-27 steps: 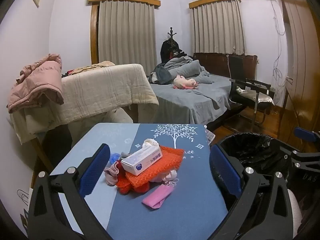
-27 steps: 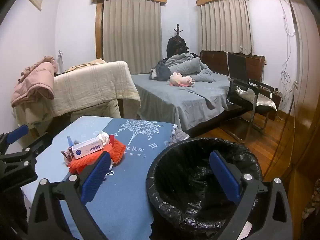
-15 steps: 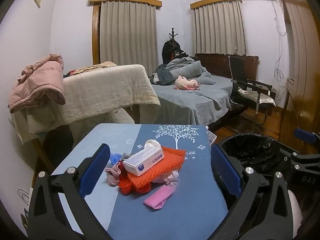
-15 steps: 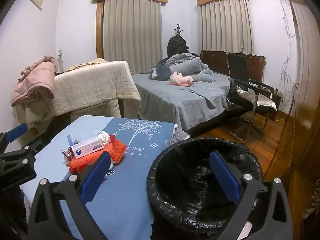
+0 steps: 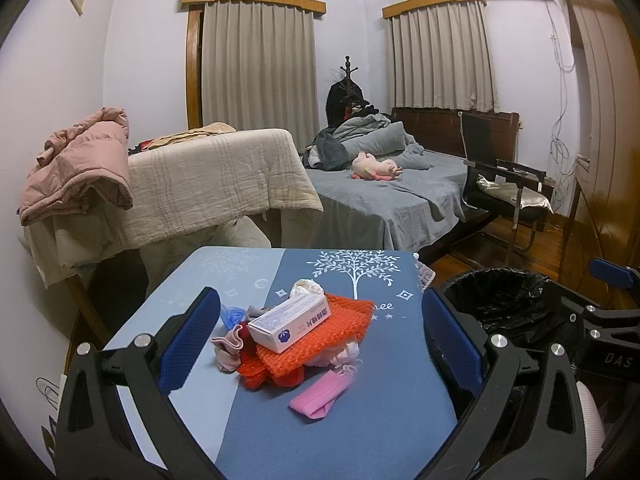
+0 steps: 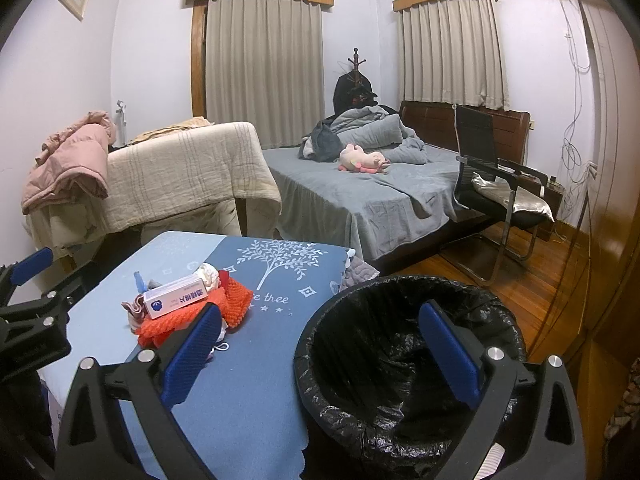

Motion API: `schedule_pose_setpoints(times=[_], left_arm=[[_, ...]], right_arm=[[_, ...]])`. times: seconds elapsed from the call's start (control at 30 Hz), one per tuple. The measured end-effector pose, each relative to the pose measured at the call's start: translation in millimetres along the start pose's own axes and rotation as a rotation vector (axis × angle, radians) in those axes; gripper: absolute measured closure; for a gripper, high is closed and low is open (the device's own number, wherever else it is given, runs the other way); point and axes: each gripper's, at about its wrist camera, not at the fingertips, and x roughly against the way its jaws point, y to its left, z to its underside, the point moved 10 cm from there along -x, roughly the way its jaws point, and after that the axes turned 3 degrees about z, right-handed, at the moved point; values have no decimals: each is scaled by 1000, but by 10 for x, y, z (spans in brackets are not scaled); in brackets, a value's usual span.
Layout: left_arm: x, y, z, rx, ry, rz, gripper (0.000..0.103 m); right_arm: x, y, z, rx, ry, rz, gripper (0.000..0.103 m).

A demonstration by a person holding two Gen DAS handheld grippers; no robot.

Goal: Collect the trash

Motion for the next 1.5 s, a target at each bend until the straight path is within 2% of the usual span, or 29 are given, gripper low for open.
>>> schedule_pose_setpoints(times=[1.5], left_arm=[[2,-5,0,1,0,-1,5]], right_arm=[[-33,40,14,-3,7,-3,6]])
